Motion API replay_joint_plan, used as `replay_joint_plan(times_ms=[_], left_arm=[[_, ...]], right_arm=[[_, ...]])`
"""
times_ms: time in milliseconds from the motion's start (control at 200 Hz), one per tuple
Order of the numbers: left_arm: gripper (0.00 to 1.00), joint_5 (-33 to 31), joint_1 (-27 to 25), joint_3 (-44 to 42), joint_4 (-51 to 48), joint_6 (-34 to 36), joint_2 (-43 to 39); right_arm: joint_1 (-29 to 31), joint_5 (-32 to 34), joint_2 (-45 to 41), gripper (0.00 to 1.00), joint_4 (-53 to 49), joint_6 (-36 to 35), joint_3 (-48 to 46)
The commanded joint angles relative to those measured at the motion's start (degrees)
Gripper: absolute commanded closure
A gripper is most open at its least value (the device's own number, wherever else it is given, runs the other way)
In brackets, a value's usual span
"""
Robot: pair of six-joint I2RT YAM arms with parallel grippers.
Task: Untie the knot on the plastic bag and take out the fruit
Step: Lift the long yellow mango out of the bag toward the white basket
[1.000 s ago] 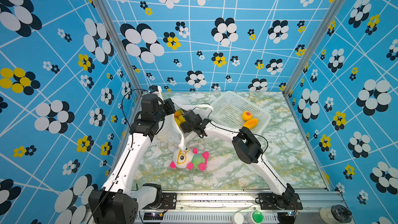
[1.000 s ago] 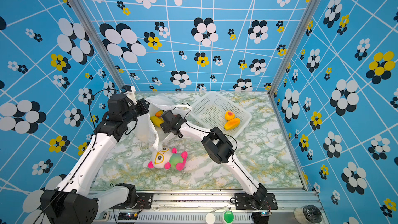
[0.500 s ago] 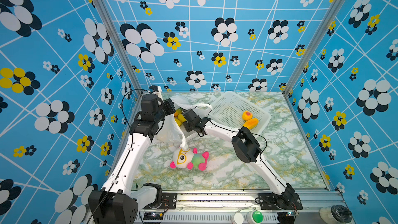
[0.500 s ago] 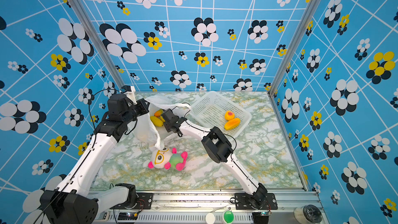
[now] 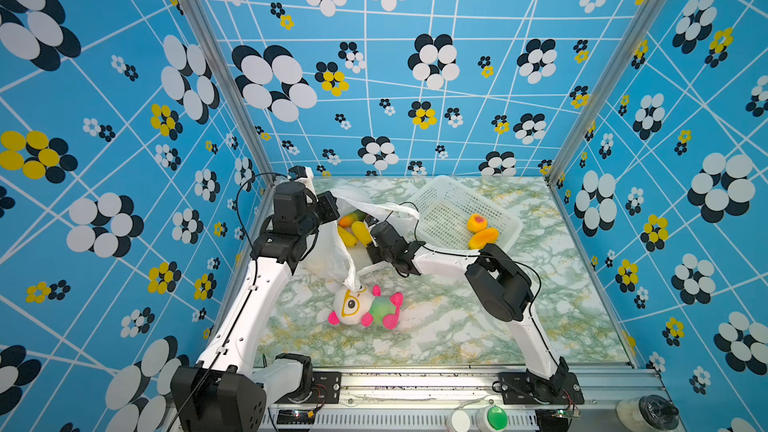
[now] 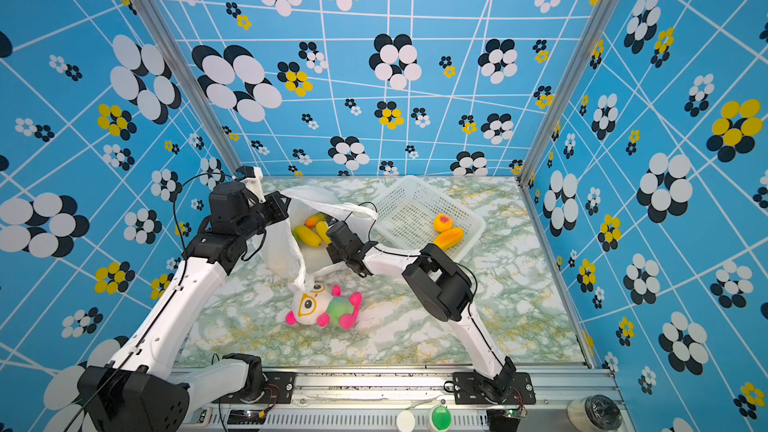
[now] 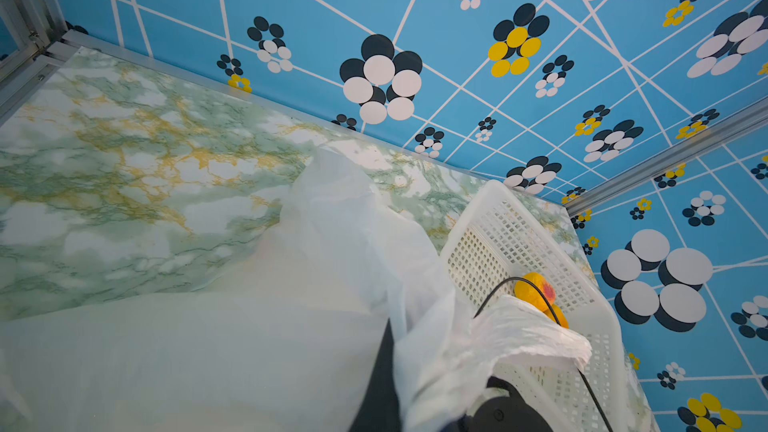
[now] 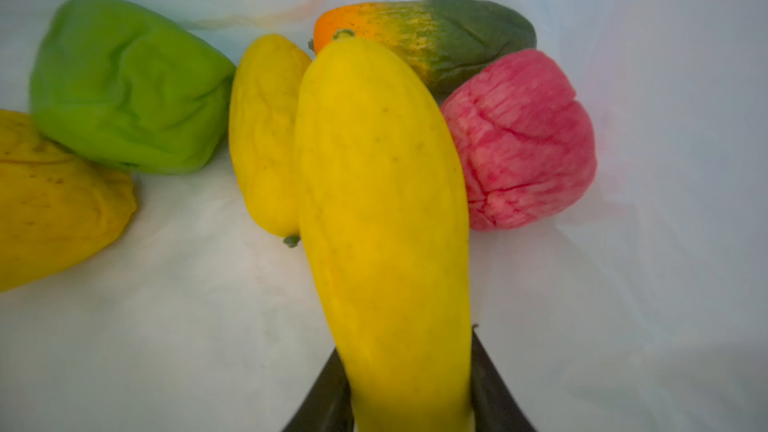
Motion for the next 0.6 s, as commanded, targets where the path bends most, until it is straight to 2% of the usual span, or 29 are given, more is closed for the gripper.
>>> replay_joint_plan(times_ms=[0,155,285,360,470,595], left_arm=[[1.00,-0.75,-0.22,-1.53,1.91,-0.29,-0.67],[1.00,-0.22,-0.22,0.29,1.08,-0.47,1.69],[1.00,2.07,-0.27,3.07,4.33,-1.63,4.26],[1.00,1.90,-0.09,6.34,4.76,-3.30,7.24],[1.00,5.27,-0.62,8.59,5.89,-3.16,10.45],[1.00,0.75,-1.25,6.23,5.13,-0.92,9.45]], right_arm=[[0.58,-0.85,-6.65,0.65,7.13,1.42,-5.59],[1.11,-2.71,-11.40,0.67,9.73,1.28,-10.41],[1.38,-5.83,-14.71,0.67,11.38,0.61,-12.78],[1.83,-5.43,-17.19,0.67,11.52,-0.14,-14.11],[2.02,-4.80,-19.72,0.65,12.43,0.37,-16.01],[2.02,-4.43,-20.35,0.66,13.26,1.59,-17.21]])
